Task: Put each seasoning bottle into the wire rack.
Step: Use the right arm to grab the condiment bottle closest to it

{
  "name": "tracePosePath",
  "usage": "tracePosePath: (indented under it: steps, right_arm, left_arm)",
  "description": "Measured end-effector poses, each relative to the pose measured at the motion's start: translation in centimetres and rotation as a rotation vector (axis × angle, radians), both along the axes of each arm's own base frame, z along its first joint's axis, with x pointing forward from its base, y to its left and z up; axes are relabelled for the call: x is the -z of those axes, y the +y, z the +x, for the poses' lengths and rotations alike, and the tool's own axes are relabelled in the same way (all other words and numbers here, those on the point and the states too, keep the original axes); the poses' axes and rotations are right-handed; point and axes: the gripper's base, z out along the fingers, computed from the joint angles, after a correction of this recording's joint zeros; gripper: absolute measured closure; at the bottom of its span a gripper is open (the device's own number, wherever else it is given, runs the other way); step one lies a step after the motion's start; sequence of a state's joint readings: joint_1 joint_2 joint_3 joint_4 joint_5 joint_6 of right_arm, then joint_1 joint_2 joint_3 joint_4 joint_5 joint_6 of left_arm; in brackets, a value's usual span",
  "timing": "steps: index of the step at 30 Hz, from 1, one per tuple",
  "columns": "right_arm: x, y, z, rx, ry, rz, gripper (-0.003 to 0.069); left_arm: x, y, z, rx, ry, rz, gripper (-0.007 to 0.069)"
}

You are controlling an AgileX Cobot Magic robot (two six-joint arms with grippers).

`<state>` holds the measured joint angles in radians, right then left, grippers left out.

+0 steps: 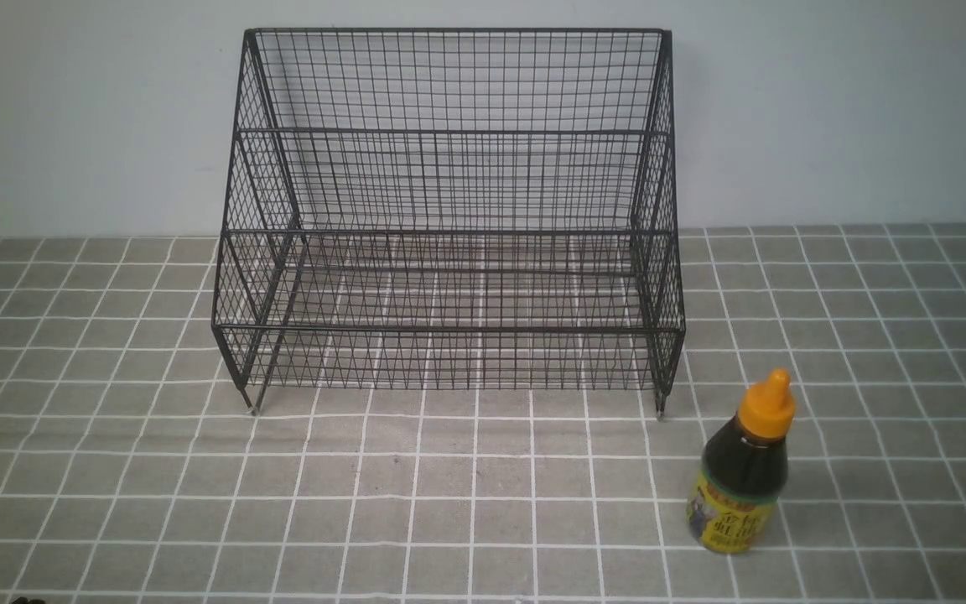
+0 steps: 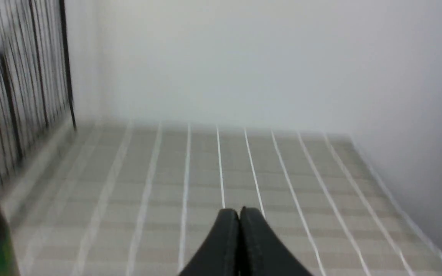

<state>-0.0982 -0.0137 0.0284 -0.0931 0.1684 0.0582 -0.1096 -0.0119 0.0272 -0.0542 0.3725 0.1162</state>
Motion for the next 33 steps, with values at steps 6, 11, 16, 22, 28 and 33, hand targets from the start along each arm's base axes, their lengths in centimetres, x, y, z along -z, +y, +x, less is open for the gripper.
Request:
tracePosePath:
  steps: [6, 11, 16, 22, 28, 33]
  right_arm:
    - [-2.6, 0.2, -0.3, -0.049, -0.302, 0.16, 0.0671]
    - [-3.4, 0.3, -0.6, -0.072, -0.401, 0.195, 0.0671]
    - [-3.7, 0.3, -0.8, -0.08, -0.438, 0.193, 0.0671]
    - [-3.9, 0.4, -0.8, -0.083, -0.454, 0.191, 0.0671]
    - [-4.9, 0.4, -1.2, -0.14, -0.56, 0.352, 0.0671]
    - [-7.5, 0.8, 0.3, -0.178, -0.402, 0.389, 0.0671]
  left_arm:
    - [0.0, 0.0, 0.0, 0.0, 0.0, 0.0, 0.0631]
    - [0.0, 0.0, 0.0, 0.0, 0.0, 0.0, 0.0631]
    - [0.0, 0.0, 0.0, 0.0, 0.0, 0.0, 0.0631]
    - [0.0, 0.0, 0.0, 0.0, 0.0, 0.0, 0.0631]
    - [0.0, 0.0, 0.0, 0.0, 0.0, 0.0, 0.0631]
    - [0.0, 0.0, 0.0, 0.0, 0.0, 0.0, 0.0631]
